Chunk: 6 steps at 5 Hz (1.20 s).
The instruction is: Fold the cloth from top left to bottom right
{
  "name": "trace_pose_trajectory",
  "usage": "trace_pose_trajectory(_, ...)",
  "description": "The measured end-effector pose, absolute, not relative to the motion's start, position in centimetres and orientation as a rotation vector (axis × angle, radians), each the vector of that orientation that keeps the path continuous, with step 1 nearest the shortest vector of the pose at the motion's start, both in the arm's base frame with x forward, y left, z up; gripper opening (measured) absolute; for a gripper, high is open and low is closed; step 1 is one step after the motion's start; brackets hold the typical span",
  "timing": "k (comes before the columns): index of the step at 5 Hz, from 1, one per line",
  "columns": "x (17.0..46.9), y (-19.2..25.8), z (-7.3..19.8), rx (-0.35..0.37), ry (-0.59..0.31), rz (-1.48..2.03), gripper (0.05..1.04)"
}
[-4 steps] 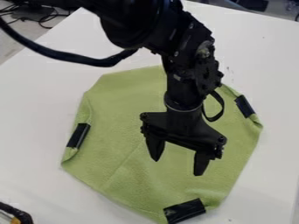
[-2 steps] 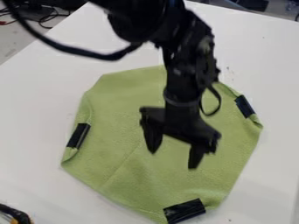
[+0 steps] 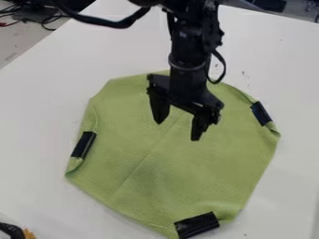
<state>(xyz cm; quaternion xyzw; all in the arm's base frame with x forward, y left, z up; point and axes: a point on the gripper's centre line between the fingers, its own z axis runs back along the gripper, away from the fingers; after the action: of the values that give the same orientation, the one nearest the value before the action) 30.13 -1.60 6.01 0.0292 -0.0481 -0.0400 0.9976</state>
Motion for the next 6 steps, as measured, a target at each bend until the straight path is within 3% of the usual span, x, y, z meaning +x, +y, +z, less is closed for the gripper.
trace_pose_trajectory(3, 41.8, 6.3, 4.7, 0.122, -0.204, -0.272, 1.000)
trace_pose_trajectory(4, 43.3, 7.3, 3.5, 0.106, -0.216, -0.291, 1.000)
trace_pose_trajectory(6, 43.0, 8.3, 1.5, 0.106, -0.246, -0.233, 1.000)
